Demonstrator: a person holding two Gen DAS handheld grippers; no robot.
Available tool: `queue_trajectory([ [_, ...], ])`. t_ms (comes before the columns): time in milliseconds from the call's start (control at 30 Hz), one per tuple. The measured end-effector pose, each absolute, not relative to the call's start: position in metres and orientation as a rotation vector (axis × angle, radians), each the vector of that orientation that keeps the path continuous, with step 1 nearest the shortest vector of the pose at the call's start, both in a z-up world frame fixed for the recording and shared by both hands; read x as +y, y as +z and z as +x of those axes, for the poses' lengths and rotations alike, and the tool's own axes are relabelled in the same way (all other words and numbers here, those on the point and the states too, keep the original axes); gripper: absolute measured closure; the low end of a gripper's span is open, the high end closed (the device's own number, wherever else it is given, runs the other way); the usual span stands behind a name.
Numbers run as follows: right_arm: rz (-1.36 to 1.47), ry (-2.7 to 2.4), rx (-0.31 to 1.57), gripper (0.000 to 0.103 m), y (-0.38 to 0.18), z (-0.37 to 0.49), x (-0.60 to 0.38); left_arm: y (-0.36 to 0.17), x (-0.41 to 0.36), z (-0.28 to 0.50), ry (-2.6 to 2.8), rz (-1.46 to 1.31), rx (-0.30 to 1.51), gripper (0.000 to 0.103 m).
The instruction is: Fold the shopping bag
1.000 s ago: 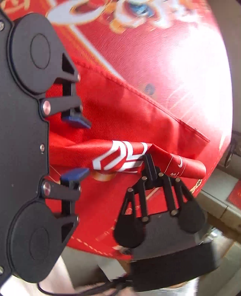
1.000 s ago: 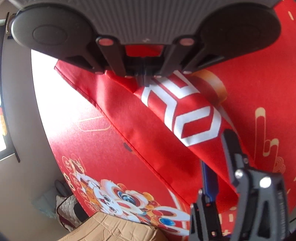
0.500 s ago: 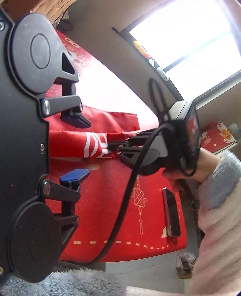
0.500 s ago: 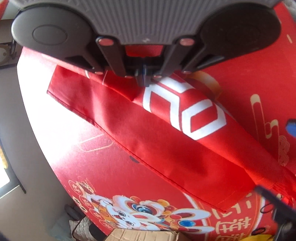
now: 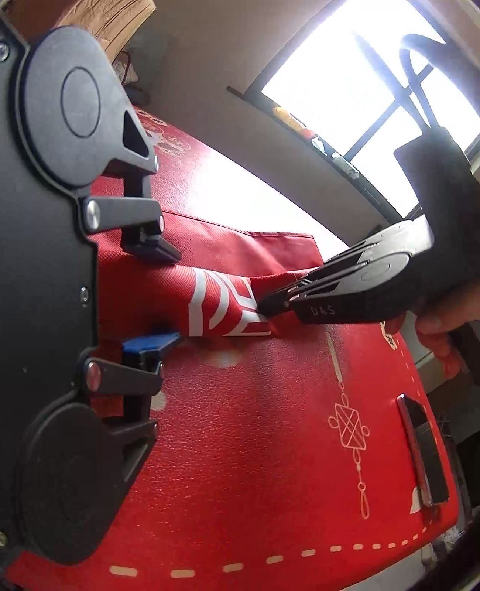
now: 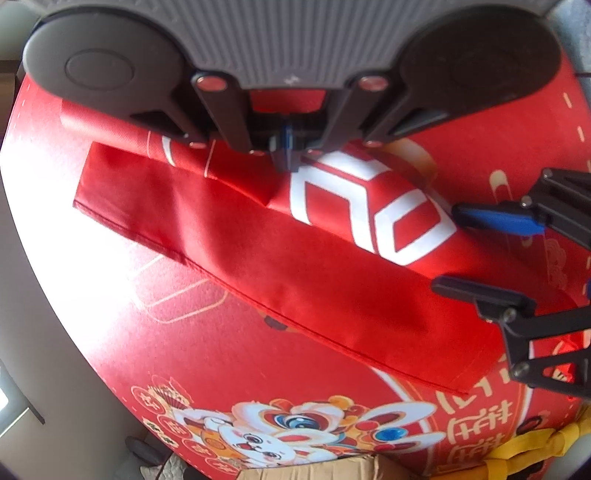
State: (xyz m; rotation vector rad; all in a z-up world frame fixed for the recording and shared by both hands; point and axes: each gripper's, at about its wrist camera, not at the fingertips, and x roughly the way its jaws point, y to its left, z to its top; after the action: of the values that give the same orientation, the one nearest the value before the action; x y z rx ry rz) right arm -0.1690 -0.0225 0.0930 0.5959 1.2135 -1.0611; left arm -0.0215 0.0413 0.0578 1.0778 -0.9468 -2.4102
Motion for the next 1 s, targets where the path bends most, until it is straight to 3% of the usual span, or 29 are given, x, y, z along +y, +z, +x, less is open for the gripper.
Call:
queue_trajectory([
  [300,0.621,-1.037,1.199,0.098,0.095,-0.174,-0.024,0.055,0.085,-0.013,-2.301,1.061,-1.176,0.061],
  [433,0.62,-1.034,1.198,0.098,0.095,-0.173,-0.025,0.063,0.083,-0.02,-2.329,1.094,-0.969,0.05],
  [500,0.62,-1.035,1.193,0.098,0.095,-0.173,-0.025,0.065,0.076,-0.023,-2.333,1.089,-0.889,0.05],
  [767,0.632,-1.035,1.167,0.098,0.095,-0.178,-0.027,0.056,0.067,-0.025,-2.291,1.083,-1.005,0.066],
  [1000,0.649,-1.016,1.157,0.098,0.097,-0.182,-0.03,0.055,0.077,-0.02,-2.284,1.028,-1.064,0.062],
])
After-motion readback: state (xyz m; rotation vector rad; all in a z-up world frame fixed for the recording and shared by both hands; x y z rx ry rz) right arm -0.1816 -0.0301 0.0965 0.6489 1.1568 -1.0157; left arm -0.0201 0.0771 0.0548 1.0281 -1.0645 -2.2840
